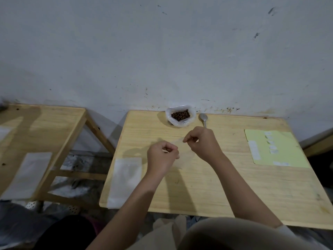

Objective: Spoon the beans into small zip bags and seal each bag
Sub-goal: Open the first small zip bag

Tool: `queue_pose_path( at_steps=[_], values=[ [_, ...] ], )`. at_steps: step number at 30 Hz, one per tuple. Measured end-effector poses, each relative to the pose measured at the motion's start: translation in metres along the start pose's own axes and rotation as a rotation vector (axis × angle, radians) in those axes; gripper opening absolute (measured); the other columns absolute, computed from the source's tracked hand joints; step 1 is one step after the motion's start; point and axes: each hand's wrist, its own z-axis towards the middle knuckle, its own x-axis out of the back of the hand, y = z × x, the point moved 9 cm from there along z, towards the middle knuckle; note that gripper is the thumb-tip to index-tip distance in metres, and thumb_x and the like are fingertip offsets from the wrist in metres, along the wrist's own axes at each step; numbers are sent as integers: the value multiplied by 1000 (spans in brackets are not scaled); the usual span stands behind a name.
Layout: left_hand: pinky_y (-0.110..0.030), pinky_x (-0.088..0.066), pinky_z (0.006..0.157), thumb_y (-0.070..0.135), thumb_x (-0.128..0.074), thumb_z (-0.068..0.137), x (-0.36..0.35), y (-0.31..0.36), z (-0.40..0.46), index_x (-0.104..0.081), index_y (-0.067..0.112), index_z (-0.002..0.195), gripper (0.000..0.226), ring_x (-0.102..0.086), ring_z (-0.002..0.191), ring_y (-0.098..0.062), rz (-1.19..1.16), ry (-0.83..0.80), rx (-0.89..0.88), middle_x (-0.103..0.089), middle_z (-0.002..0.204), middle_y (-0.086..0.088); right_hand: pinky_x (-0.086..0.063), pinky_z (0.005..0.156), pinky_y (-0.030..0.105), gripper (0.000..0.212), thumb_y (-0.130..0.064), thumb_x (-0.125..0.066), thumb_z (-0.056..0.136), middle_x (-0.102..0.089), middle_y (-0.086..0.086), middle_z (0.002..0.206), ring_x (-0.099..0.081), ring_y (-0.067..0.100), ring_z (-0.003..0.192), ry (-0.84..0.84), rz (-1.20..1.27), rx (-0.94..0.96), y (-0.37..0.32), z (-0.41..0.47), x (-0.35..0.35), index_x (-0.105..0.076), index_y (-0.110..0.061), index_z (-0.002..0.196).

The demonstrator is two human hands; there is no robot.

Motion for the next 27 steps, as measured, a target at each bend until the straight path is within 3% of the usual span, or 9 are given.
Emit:
queue_pose_path(
  at_steps=[3,7,10,12,15,18,22,24,27],
  values=[
    [-47,-58,74,-2,-65,78,3,17,5,-66,10,72,13,-71,62,-22,-53,-9,-43,-62,70,-2,-50,71,21,22,-3,-60,83,-68,-6,90,-59,6,73,-110,-66,16,-3,-2,-6,-76,-16,91],
    [-48,-57,75,0,-64,81,1,33,4,-63,11,76,13,-70,63,-23,-85,-64,-117,-60,76,-2,-45,63,14,14,-7,-68,79,-71,-6,82,-60,2,66,-129,25,-56,-3,0,2,-77,-16,84],
    [-46,-57,72,4,-68,82,3,37,2,-58,11,84,12,-66,64,-17,-142,-53,-202,-60,81,-4,-44,63,9,18,-4,-62,83,-66,-7,81,-57,-1,68,-140,25,-57,-3,4,11,-76,-14,85],
    [-36,-54,70,14,-77,75,7,36,-1,-56,17,91,26,-60,74,-10,-70,13,-306,-59,89,3,-42,66,5,20,-3,-58,86,-63,-10,84,-57,-4,73,-164,49,-51,-3,6,14,-75,-12,90],
    [-23,-39,92,50,-81,56,2,30,0,-45,23,122,80,-43,111,-7,268,34,-468,-43,122,11,-47,72,14,25,1,-60,84,-66,-7,82,-61,6,76,-195,151,-41,-3,7,19,-75,-18,81],
    [-34,-19,110,74,-72,41,-13,16,8,-17,20,145,129,-19,132,-11,575,-42,-538,-22,143,6,-42,69,18,23,-5,-75,75,-68,1,75,-54,8,76,-191,233,-50,0,10,23,-73,-27,70],
    [-55,-19,112,75,-70,42,-23,5,14,-1,18,146,137,-16,137,-21,666,-72,-577,-19,148,-7,-40,64,14,22,-8,-84,64,-62,5,70,-51,9,69,-179,247,-88,1,13,29,-73,-25,72],
    [-55,-27,109,69,-73,45,-23,1,14,0,18,145,135,-20,133,-23,670,-46,-607,-22,146,-9,-40,57,12,20,-5,-82,64,-58,3,67,-49,8,61,-194,248,-107,-1,14,32,-72,-19,74],
    [-44,-29,109,65,-74,50,-22,-5,14,-3,11,146,131,-27,129,-24,686,-25,-645,-25,142,-11,-38,52,11,16,-3,-77,64,-56,4,69,-48,10,59,-265,199,-134,1,15,30,-70,-10,77]
  ],
)
